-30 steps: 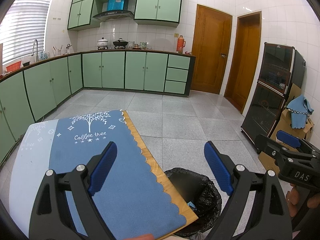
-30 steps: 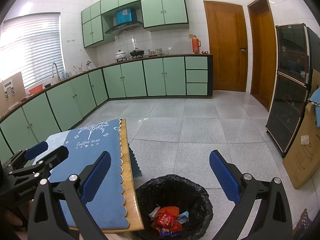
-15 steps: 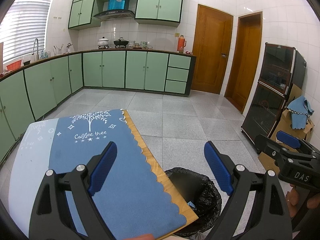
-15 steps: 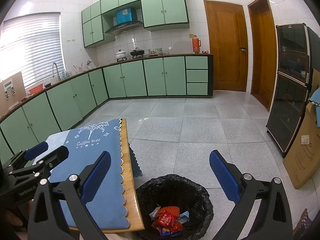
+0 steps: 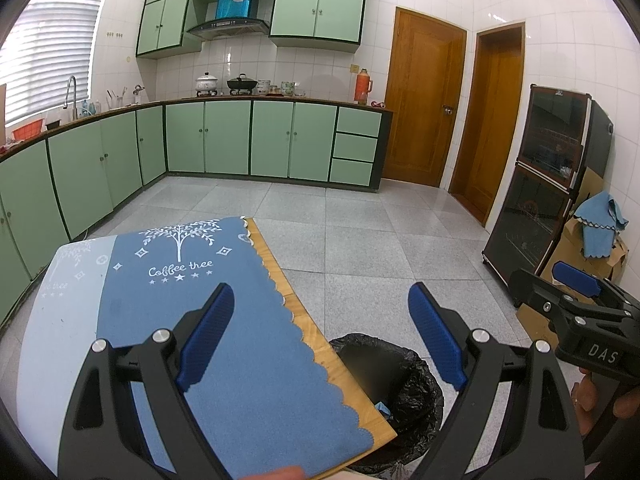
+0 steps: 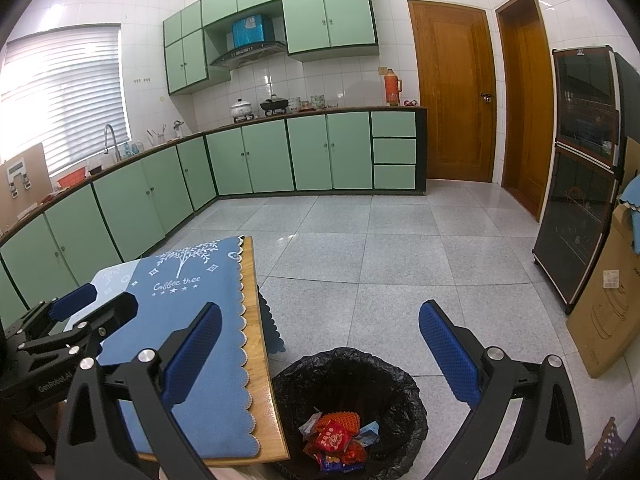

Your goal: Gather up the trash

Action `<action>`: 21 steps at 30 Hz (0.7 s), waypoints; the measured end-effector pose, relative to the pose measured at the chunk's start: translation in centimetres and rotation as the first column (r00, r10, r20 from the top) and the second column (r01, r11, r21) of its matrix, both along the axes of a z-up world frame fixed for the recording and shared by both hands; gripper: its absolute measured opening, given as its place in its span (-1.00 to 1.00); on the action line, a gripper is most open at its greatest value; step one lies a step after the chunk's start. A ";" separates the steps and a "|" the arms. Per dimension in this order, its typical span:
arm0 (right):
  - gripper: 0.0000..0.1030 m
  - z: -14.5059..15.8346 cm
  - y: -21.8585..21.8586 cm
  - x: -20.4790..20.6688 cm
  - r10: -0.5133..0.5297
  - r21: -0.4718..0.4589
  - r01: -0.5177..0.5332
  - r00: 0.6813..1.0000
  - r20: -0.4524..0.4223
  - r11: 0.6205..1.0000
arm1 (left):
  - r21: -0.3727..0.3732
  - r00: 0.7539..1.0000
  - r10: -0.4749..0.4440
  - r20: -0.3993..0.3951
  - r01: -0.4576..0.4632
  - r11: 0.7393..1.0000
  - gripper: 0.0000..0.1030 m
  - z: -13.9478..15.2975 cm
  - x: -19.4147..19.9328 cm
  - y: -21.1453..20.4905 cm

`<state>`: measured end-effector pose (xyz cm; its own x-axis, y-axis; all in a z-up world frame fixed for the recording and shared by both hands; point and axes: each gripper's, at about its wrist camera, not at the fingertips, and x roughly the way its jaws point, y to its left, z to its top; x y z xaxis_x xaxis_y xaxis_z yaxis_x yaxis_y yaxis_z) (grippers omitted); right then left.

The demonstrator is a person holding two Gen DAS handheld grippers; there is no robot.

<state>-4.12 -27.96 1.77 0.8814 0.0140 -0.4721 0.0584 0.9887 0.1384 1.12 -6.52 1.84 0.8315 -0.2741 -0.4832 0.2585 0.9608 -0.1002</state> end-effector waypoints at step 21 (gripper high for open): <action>0.88 -0.6 0.2 0.2 0.002 -0.002 -0.002 1.000 -0.007 1.000 | -0.009 1.000 0.006 -0.010 -0.006 1.000 0.67 -0.5 0.1 -0.1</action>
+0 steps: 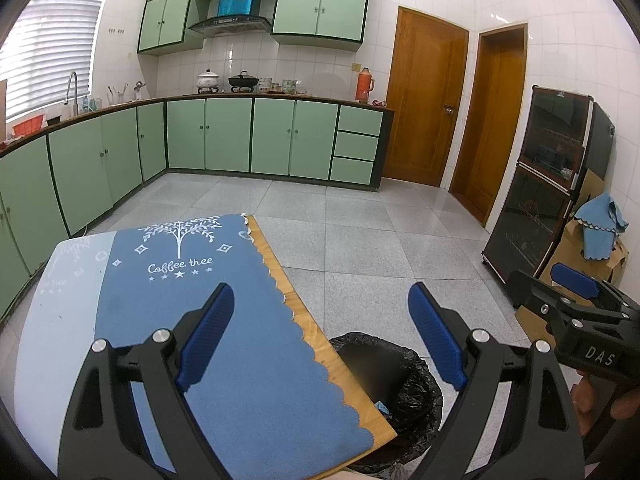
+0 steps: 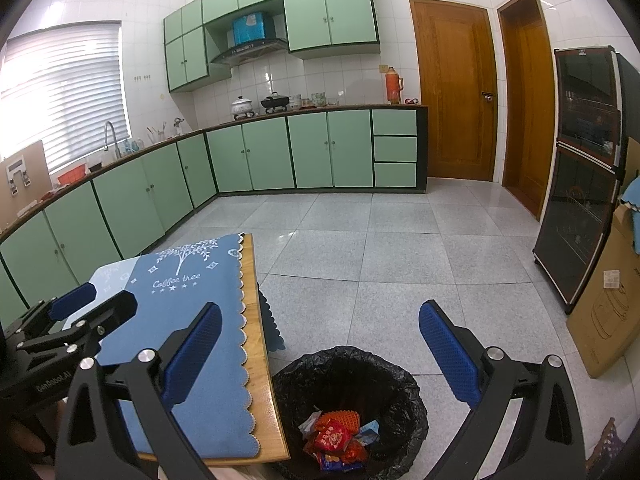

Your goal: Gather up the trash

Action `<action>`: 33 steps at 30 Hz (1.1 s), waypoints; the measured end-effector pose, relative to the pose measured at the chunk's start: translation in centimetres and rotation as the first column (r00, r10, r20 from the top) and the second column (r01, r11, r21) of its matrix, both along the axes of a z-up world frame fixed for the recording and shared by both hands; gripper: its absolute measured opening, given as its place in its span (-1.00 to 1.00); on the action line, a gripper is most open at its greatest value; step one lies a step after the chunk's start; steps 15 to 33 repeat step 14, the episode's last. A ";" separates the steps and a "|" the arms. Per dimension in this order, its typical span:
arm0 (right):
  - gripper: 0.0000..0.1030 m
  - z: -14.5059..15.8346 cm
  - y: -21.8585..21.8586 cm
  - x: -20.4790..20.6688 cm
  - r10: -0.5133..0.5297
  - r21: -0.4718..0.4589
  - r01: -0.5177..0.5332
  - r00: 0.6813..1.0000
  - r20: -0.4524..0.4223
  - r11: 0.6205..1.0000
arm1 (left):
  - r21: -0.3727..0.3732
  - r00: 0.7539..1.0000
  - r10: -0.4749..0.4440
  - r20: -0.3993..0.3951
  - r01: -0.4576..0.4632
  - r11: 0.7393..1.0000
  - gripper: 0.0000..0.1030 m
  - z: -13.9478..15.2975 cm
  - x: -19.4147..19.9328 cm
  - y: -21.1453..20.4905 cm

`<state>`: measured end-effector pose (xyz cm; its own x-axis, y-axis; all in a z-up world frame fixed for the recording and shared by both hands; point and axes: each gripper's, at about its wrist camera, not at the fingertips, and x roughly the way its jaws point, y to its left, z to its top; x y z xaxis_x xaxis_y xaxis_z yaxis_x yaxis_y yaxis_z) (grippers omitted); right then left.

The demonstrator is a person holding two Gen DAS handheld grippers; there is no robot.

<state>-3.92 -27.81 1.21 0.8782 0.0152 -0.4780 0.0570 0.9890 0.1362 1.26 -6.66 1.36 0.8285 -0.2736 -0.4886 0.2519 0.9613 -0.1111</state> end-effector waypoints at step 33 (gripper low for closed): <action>0.88 0.1 0.1 0.1 0.000 0.000 0.000 1.000 0.000 1.000 | 0.000 1.000 0.011 -0.003 -0.011 1.000 0.67 0.1 0.1 -0.1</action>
